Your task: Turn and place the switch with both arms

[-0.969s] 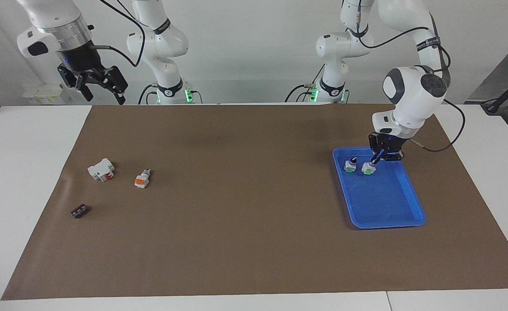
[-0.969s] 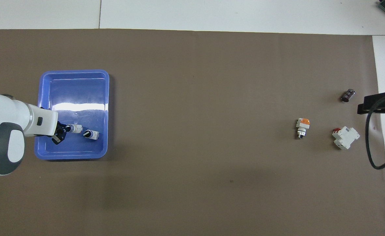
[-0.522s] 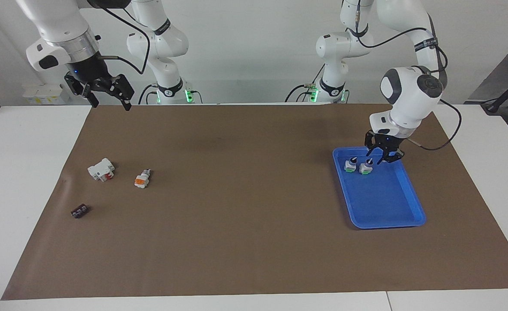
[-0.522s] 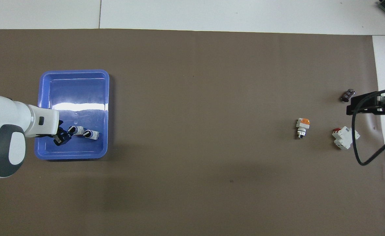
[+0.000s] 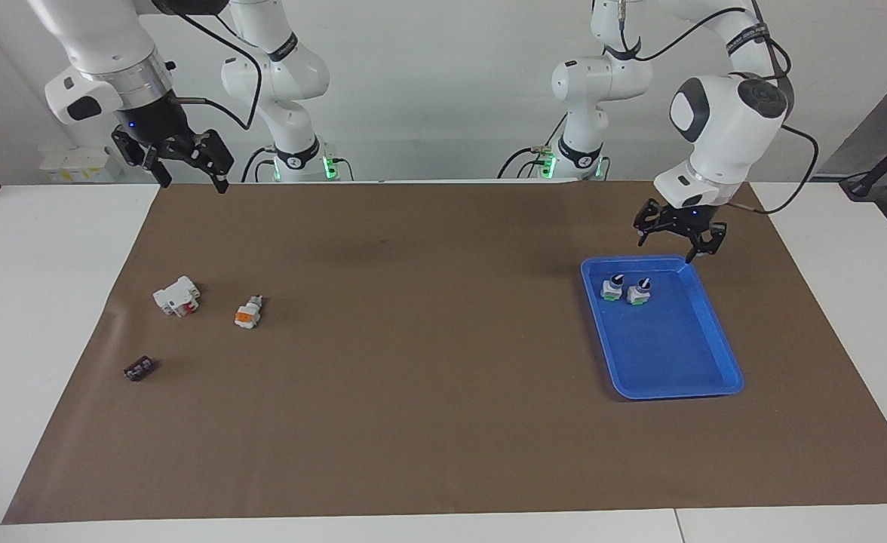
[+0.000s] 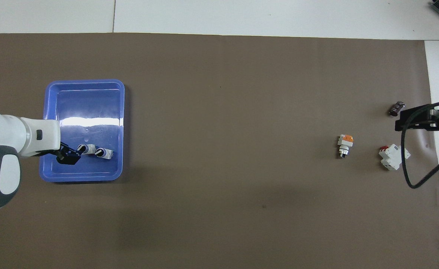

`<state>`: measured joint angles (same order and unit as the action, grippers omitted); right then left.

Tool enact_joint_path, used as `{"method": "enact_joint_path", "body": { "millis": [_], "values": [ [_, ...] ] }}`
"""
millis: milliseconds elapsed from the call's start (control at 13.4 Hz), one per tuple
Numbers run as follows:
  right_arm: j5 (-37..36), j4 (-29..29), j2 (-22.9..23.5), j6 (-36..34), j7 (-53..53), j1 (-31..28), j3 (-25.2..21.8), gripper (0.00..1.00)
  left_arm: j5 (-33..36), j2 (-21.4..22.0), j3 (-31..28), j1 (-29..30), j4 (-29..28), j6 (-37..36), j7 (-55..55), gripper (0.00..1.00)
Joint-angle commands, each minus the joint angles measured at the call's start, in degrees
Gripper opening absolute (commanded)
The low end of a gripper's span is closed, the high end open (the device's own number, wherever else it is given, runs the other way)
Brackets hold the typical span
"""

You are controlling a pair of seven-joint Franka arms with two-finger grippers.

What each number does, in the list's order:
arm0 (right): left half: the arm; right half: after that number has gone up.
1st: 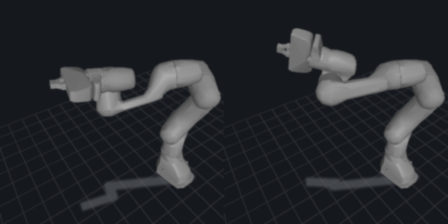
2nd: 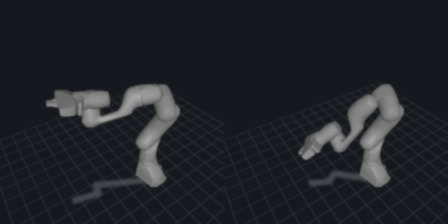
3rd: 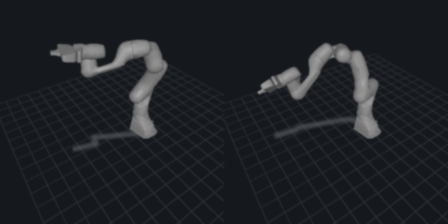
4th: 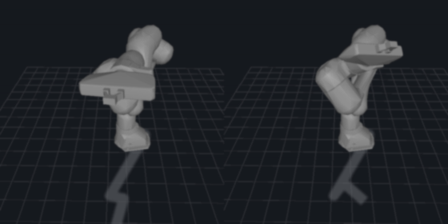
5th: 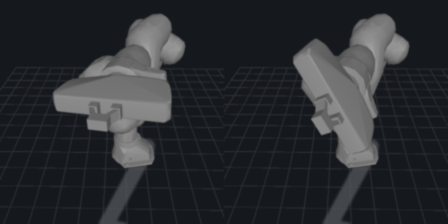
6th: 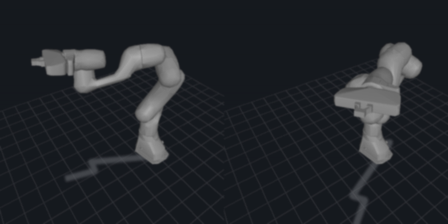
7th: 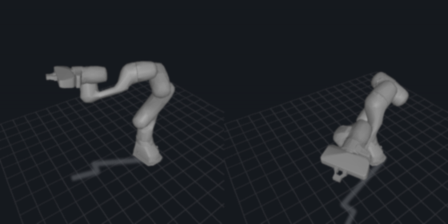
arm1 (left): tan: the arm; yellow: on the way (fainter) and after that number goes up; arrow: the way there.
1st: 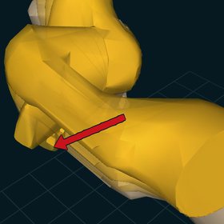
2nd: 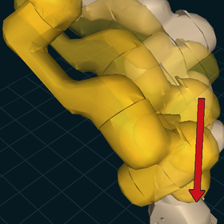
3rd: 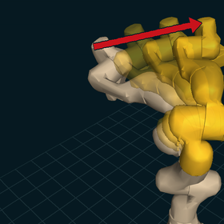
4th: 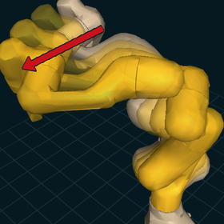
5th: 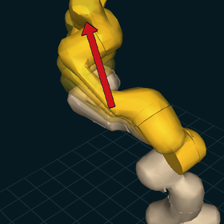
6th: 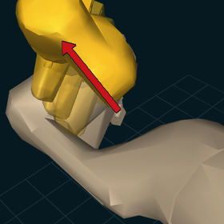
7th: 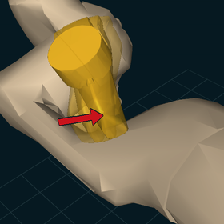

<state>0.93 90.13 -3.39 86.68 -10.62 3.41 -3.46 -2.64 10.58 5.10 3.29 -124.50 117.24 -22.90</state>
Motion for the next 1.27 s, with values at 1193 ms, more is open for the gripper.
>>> {"method": "enact_joint_path", "body": {
  "millis": [1193],
  "values": [
    [-1.3, -0.1, 0.0, 0.1, 1.3, -0.2, 0.1, 1.00, 4.6, -6.4, -0.4, -1.1, 40.0, -38.5, 20.8, 1.00]
  ]
}}
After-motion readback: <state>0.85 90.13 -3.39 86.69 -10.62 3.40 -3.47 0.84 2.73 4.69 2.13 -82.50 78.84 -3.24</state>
